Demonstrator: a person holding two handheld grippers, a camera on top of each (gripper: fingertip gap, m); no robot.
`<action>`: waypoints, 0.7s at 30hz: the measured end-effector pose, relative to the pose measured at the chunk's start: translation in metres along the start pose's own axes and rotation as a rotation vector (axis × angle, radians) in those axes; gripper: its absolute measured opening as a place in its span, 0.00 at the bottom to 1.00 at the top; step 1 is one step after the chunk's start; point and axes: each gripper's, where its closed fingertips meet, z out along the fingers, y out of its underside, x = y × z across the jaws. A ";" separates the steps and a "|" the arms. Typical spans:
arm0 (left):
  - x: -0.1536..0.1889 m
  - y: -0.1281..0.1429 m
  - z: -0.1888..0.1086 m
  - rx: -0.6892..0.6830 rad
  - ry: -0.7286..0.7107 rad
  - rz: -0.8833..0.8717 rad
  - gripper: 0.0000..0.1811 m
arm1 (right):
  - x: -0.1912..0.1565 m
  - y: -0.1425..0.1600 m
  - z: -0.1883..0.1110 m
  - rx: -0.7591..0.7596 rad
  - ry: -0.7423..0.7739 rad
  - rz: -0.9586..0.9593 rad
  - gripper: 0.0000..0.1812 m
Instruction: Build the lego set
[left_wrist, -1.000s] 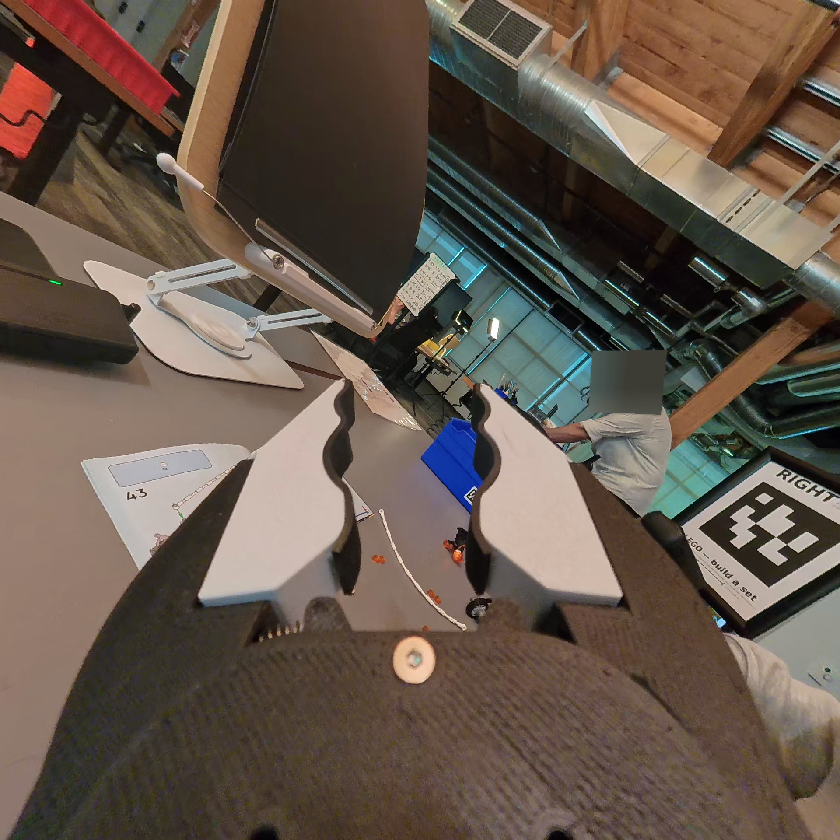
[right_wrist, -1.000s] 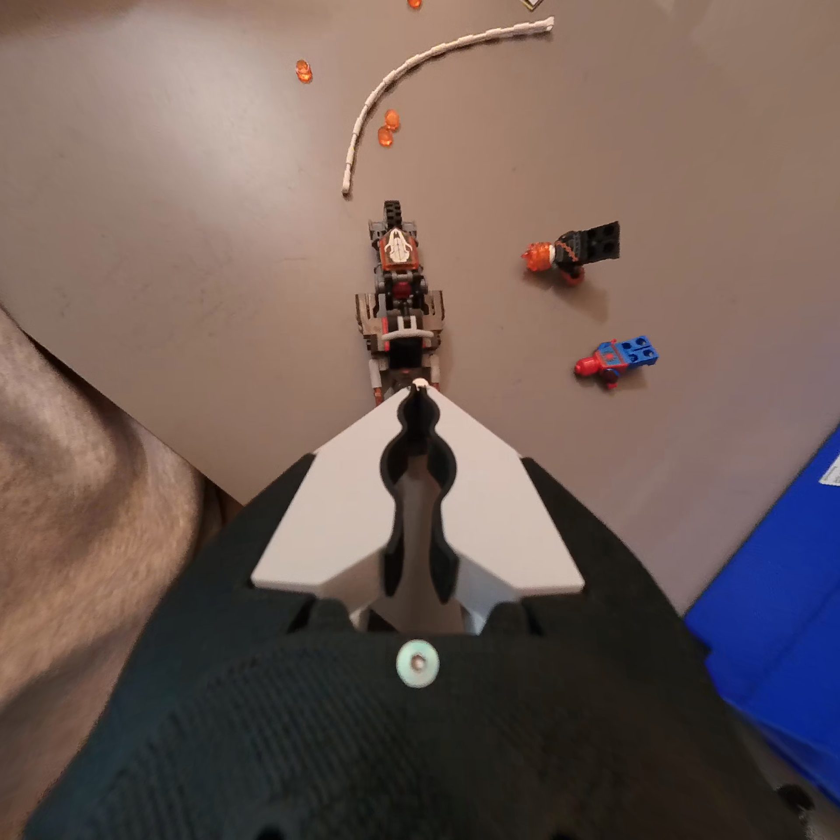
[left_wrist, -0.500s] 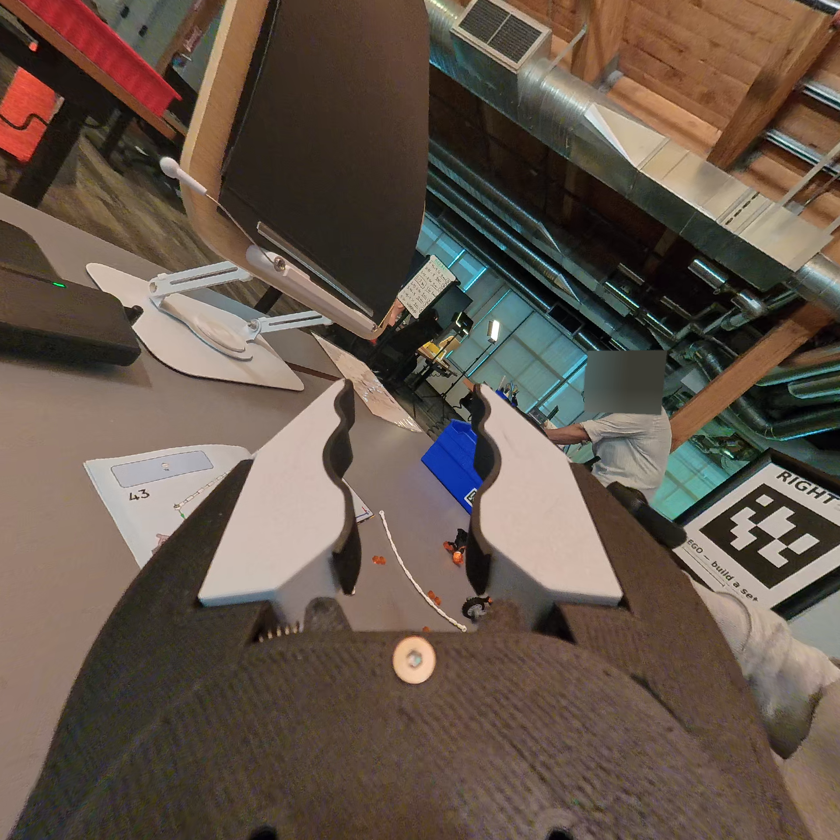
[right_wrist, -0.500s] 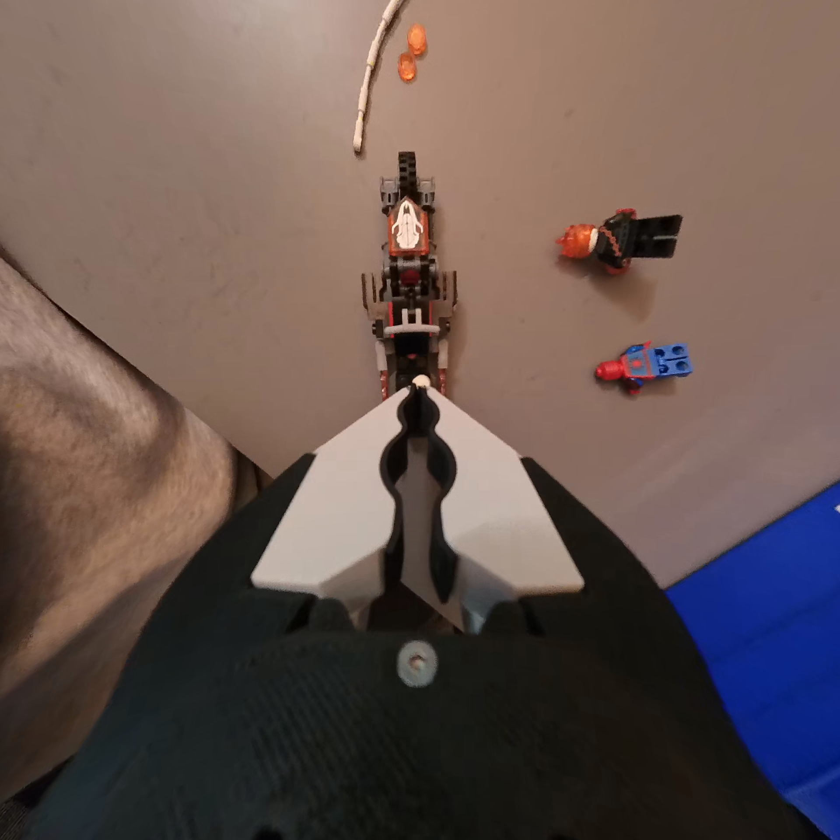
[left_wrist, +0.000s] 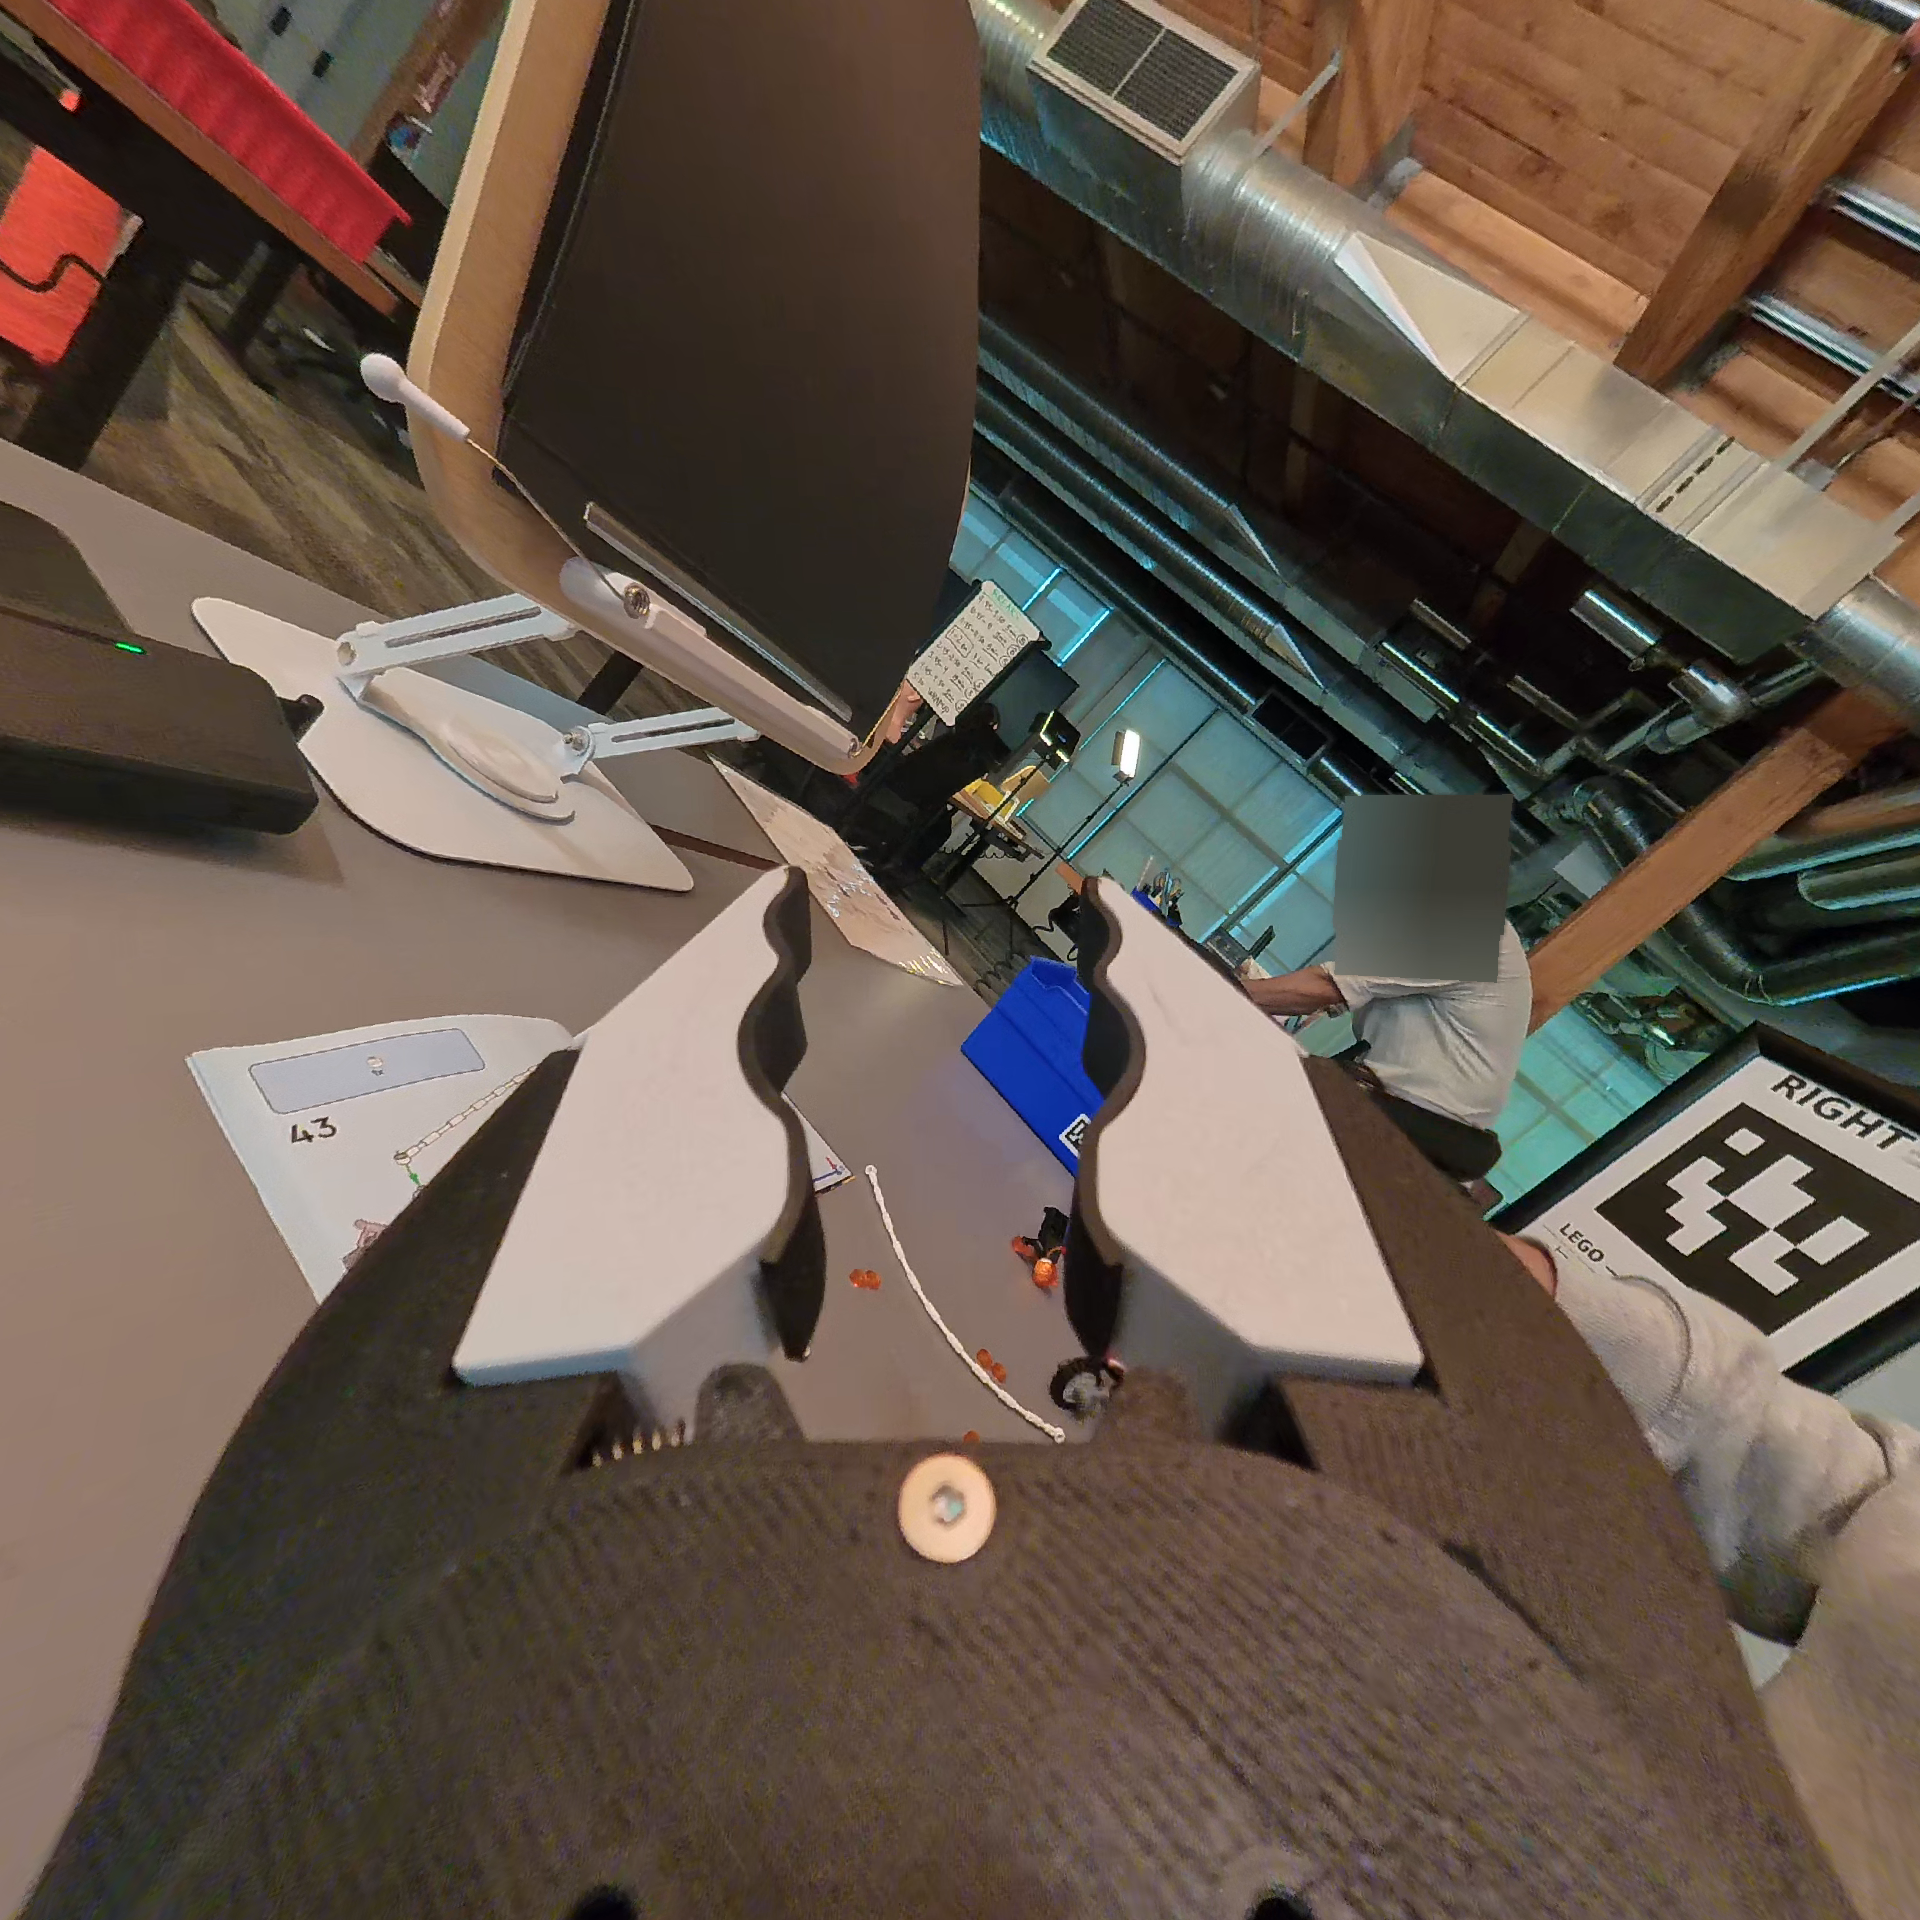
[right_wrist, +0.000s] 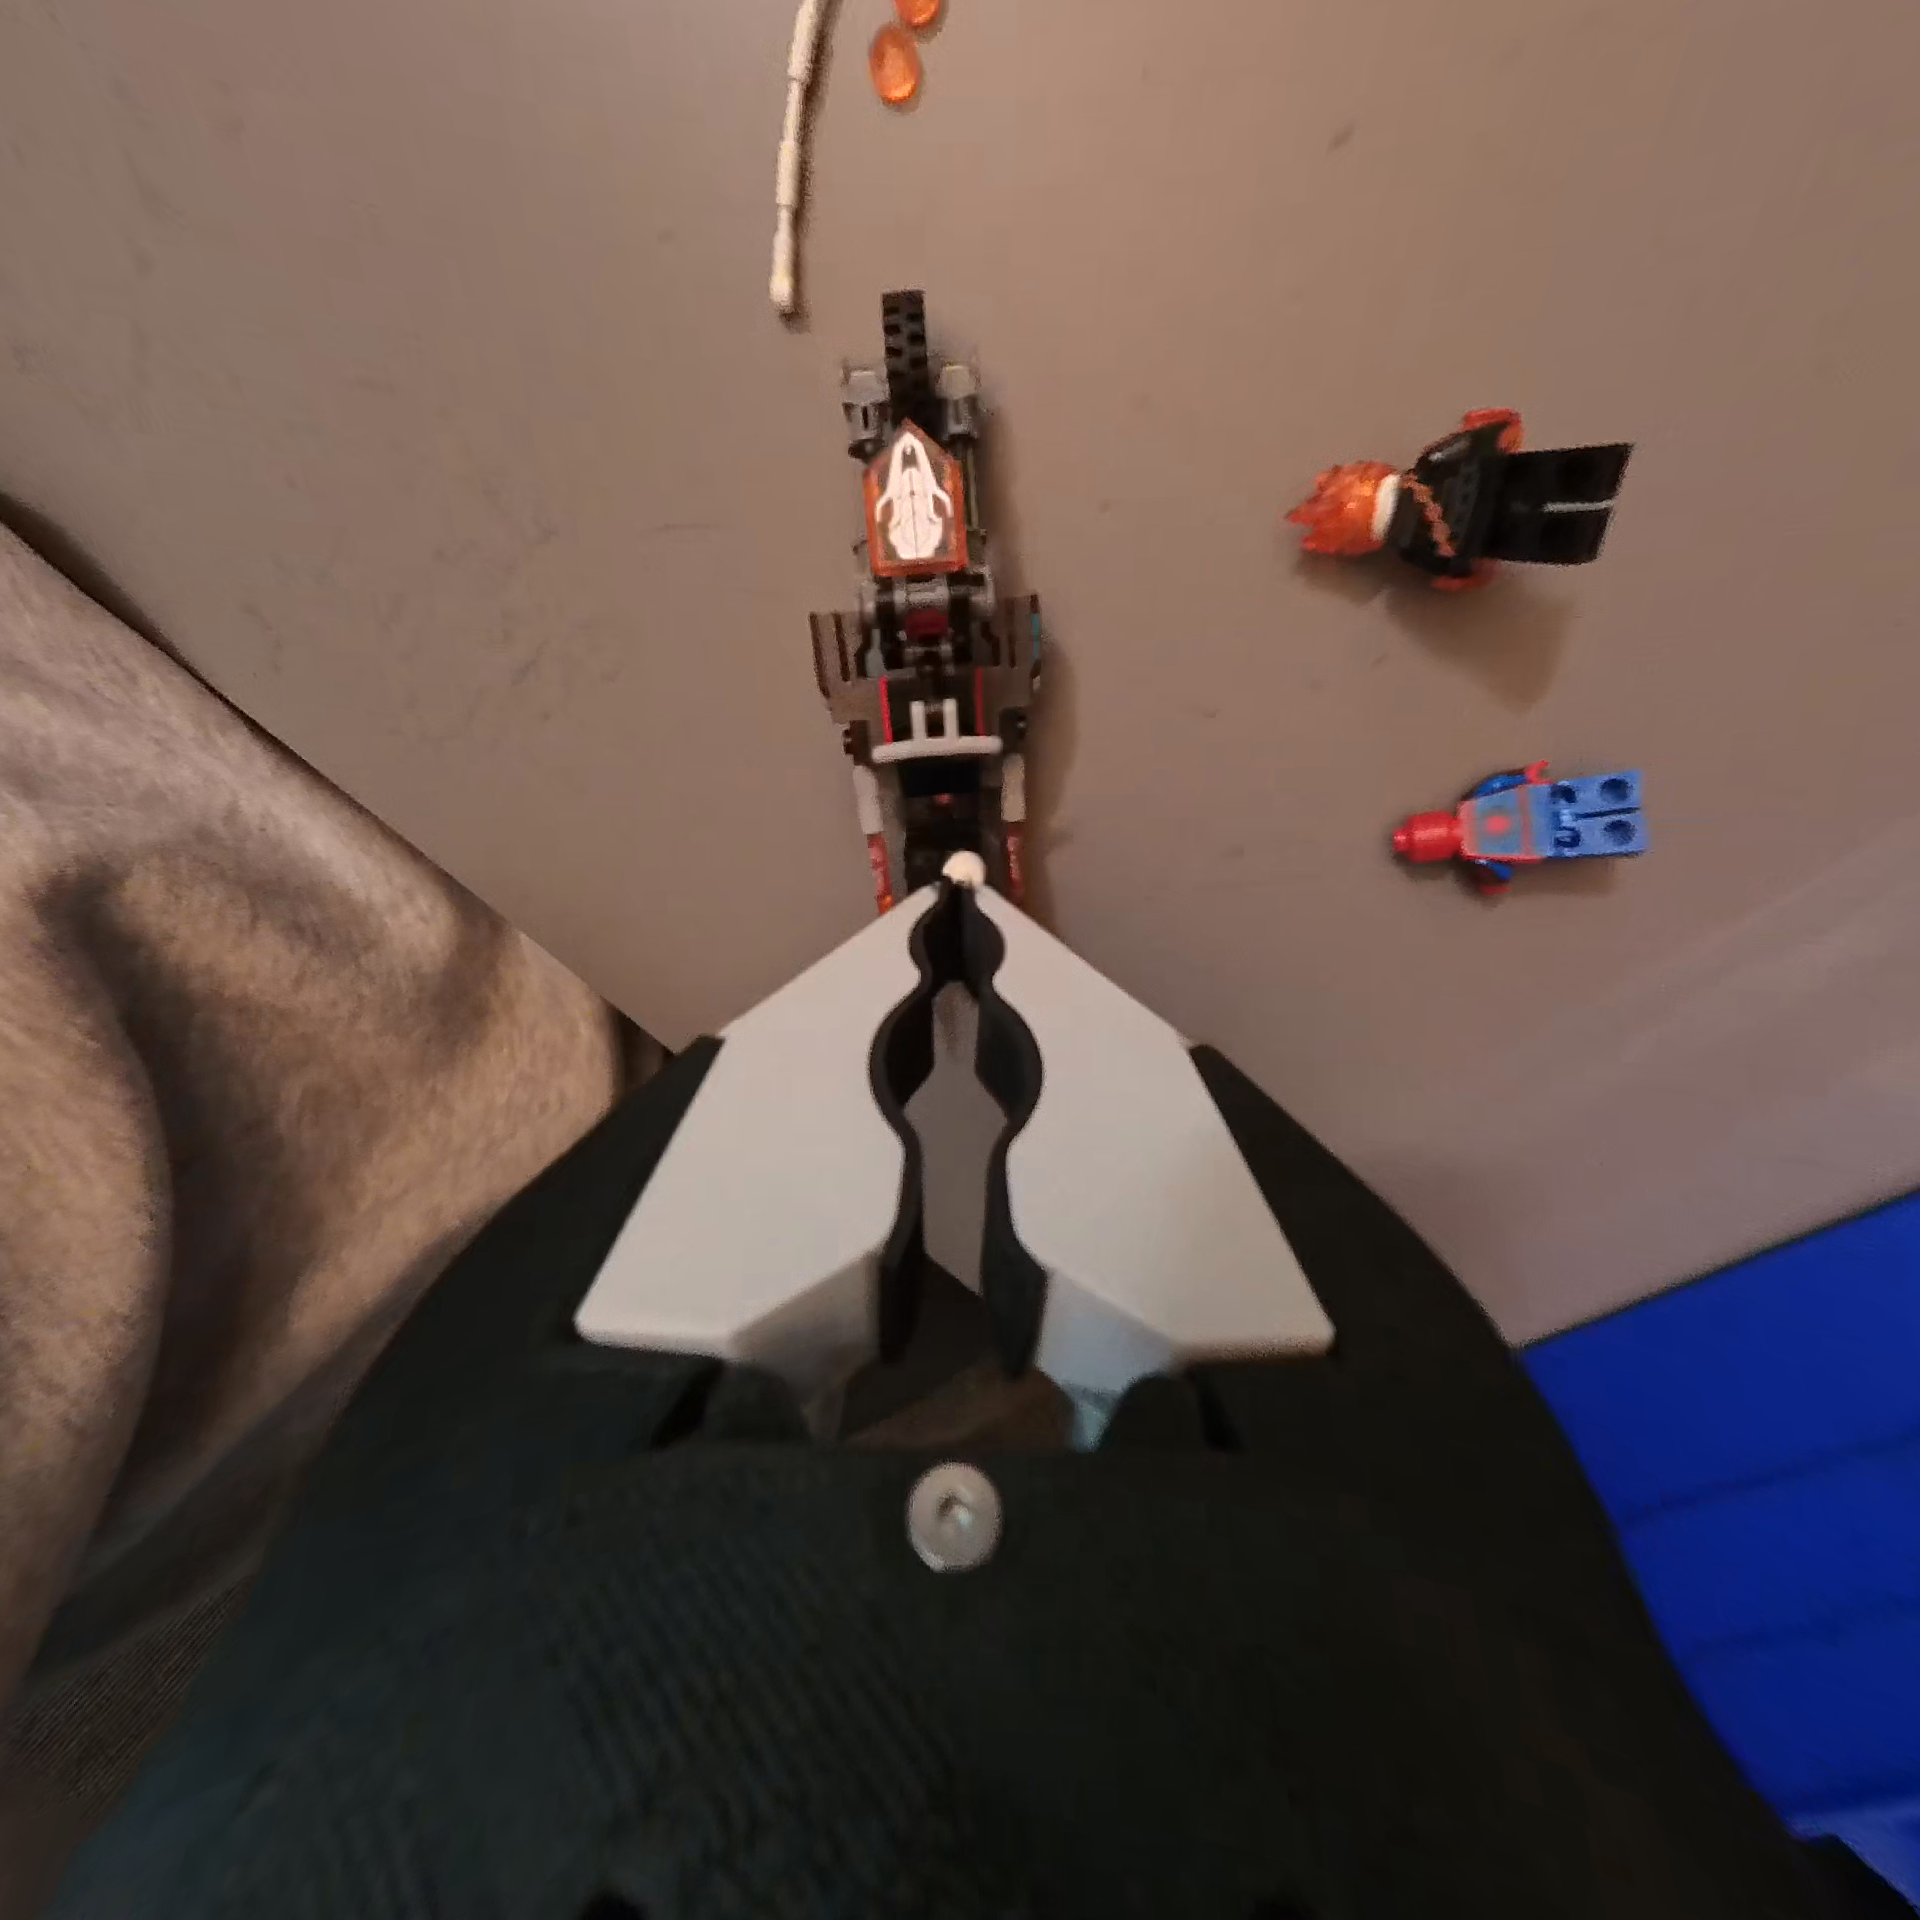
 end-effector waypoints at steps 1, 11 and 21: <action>0.000 0.000 0.000 -0.001 0.000 0.000 0.28 | 0.004 0.000 0.000 -0.008 0.018 -0.003 0.00; -0.001 -0.001 0.000 0.003 0.003 -0.006 0.28 | 0.013 0.007 0.000 -0.070 0.090 -0.051 0.00; -0.001 0.001 0.000 -0.002 0.001 -0.006 0.28 | -0.003 0.007 -0.003 -0.070 0.072 -0.084 0.00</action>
